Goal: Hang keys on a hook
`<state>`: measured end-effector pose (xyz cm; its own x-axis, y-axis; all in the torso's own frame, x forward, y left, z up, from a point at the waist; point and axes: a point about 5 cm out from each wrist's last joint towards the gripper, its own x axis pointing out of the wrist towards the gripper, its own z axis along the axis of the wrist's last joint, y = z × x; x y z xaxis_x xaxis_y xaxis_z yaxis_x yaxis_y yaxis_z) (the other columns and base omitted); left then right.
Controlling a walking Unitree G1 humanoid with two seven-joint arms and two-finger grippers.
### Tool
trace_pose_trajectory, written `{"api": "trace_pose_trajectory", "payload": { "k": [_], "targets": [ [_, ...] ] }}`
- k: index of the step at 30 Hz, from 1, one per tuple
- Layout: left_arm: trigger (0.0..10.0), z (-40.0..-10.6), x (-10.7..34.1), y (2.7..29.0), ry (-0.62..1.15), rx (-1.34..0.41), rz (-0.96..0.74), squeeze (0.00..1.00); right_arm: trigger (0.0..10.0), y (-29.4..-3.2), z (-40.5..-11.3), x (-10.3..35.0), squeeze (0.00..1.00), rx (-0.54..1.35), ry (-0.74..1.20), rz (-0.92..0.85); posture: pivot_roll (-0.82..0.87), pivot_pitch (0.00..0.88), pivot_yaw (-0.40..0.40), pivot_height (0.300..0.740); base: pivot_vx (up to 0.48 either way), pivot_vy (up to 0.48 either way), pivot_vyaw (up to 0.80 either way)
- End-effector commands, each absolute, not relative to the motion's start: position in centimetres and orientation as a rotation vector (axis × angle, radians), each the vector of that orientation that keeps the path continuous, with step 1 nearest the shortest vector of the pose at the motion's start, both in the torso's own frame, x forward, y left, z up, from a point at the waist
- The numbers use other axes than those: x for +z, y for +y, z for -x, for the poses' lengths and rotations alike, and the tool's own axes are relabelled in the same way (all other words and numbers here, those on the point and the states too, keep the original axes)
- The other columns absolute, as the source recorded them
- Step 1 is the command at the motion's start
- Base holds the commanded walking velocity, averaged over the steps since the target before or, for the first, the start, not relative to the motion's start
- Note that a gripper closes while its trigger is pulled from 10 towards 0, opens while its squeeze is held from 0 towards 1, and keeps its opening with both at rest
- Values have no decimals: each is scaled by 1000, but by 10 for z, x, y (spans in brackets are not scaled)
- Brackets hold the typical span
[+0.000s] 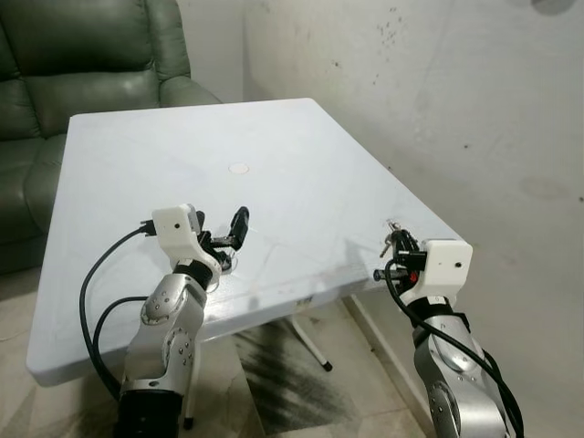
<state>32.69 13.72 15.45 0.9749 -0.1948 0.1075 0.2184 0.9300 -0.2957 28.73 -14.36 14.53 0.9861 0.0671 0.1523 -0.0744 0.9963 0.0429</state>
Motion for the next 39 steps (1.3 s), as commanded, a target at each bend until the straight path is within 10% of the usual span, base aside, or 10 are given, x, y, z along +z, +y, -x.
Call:
{"api": "trace_pose_trajectory", "payload": {
  "k": [1,39],
  "targets": [
    [10000,-329,158,134,-85,-233,299,0,10000,-144,-288,146,0,69,-154,-50,-32,0,-45,740,0,0,-775],
    [10000,-329,152,131,-59,-234,235,0,10000,-143,-288,146,0,75,-151,-47,-37,0,-44,740,0,0,-775]
  ]
}}
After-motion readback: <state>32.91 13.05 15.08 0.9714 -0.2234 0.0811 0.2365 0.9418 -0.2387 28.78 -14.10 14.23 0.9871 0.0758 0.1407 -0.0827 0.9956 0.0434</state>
